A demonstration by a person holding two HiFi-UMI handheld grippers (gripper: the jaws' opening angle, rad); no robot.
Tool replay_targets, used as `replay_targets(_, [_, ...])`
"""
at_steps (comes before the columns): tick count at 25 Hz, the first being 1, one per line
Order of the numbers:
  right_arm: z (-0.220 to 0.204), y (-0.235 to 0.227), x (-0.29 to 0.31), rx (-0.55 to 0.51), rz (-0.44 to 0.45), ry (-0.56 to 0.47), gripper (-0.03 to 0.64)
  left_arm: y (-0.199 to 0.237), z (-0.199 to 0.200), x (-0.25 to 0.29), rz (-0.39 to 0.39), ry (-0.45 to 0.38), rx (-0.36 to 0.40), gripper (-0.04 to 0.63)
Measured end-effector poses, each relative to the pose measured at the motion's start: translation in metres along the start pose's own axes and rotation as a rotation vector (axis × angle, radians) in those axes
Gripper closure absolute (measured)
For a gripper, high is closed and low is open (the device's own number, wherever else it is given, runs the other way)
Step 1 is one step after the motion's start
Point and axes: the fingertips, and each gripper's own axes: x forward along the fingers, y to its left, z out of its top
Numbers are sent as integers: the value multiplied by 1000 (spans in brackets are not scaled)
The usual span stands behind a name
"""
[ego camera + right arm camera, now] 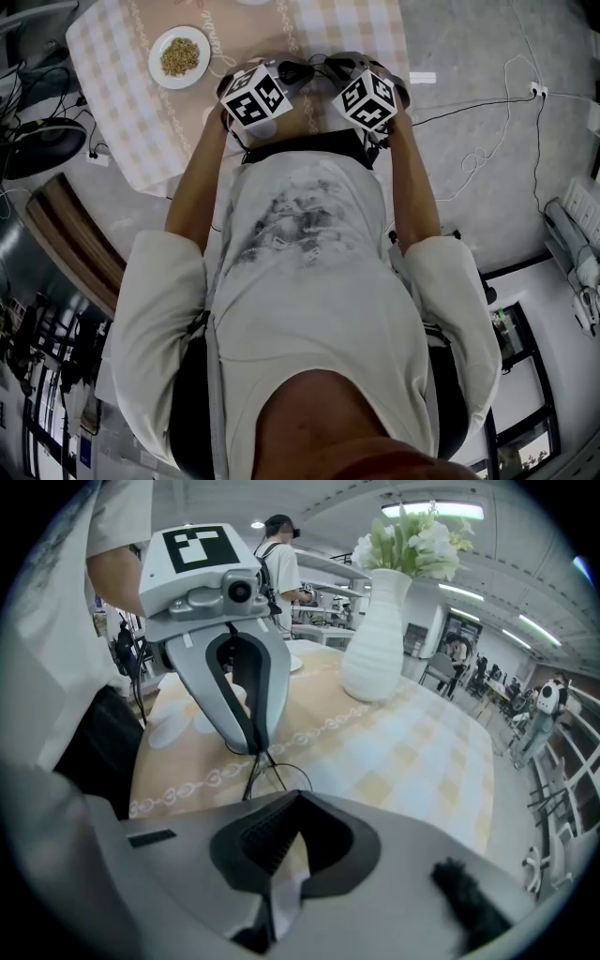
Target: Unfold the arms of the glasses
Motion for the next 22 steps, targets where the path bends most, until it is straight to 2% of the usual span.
replay_targets(18, [0,0,1,-4,-29,17,600,-10,4,-14,32,-48,13,577])
replay_targets(22, [1,0,2,-21,-42,23,600,-2,7,-26,66,-91,-25,580])
